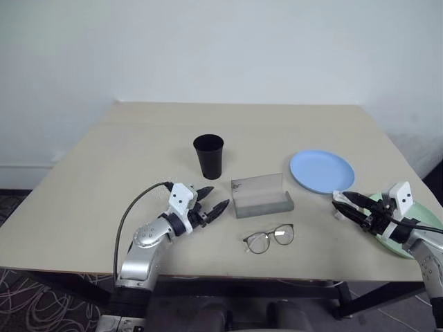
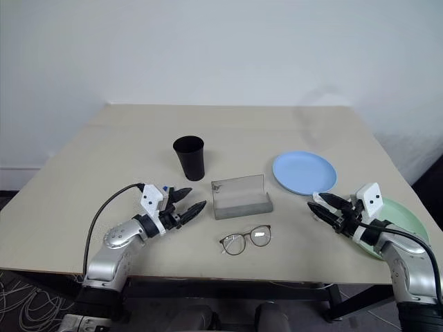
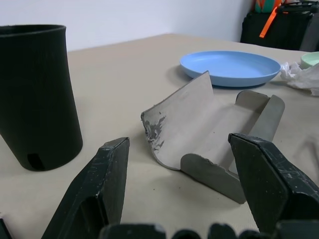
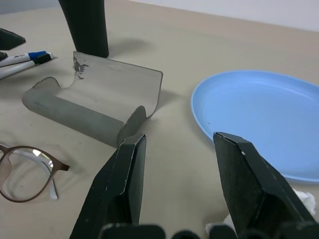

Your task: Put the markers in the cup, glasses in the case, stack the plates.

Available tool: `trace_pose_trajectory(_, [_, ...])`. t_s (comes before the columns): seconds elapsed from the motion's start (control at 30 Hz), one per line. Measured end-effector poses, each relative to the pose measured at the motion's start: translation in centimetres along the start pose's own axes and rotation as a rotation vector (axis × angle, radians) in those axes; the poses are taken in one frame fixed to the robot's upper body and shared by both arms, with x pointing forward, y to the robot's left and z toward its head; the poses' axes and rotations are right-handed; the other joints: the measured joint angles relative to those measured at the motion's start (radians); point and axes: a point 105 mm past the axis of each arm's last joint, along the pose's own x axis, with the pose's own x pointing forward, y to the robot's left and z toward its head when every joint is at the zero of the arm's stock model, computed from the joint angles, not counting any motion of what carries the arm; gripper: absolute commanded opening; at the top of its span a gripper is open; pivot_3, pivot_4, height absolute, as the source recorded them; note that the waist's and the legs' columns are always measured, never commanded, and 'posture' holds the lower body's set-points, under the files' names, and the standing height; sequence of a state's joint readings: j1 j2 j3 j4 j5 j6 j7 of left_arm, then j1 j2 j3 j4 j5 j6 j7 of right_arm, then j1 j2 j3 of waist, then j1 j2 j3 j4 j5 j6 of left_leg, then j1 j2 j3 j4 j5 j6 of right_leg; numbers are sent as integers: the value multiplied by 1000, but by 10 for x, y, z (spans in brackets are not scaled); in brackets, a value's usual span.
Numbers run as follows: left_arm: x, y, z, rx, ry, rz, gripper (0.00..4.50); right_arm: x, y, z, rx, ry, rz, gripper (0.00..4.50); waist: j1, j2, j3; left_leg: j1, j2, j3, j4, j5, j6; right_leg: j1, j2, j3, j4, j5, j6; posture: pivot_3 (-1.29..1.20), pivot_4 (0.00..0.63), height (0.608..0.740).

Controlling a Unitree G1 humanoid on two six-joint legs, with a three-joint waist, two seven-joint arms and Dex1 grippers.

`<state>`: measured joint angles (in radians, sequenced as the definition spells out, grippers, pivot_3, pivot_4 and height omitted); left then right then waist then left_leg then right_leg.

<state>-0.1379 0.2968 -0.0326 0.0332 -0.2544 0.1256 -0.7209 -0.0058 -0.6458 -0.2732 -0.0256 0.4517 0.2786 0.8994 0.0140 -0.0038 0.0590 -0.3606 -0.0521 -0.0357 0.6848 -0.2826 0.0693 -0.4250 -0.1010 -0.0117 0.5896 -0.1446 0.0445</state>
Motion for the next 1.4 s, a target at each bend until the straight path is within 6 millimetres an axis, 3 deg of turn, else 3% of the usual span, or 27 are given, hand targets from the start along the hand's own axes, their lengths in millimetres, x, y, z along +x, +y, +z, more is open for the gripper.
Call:
trace_pose_trajectory(0.17, [3, -3, 0, 1, 1, -14, 3352, -6, -14, 3, -6, 44, -76, 2324, 0, 0, 0, 0, 0, 0, 0, 0, 0, 0, 0, 0, 0, 0, 0, 0, 0, 740])
trace_pose_trajectory(0.37, [4, -4, 0, 5, 2, -19, 3352, -19, -43, 4, -40, 239, -183, 2324, 0, 0, 0, 0, 0, 0, 0, 0, 1, 0, 0, 0, 0, 0, 0, 0, 0, 740])
trace_pose_trajectory(0.77, [7, -12, 14, 13, -34, -72, 3352, -30, -37, -10, 156, 475, -188, 2324, 0, 0, 1, -1, 0, 0, 0, 0, 1, 0, -1, -1, -2, 0, 0, 0, 0, 740])
trace_pose_trajectory(1.03, [17, -53, 32, -15, -67, -290, 3352, -33, -30, -28, 195, 619, -218, 2324, 0, 0, 1, -2, 0, 0, 0, 0, 5, 0, 0, -1, -2, 0, 0, 0, 0, 740])
trace_pose_trajectory(1.4, [24, -66, 36, -29, -76, -348, 3352, -35, -38, -34, 172, 668, -307, 2324, 0, 0, 1, -2, 0, 1, 0, 1, 5, 0, 0, -1, -2, 0, 0, 0, 0, 740])
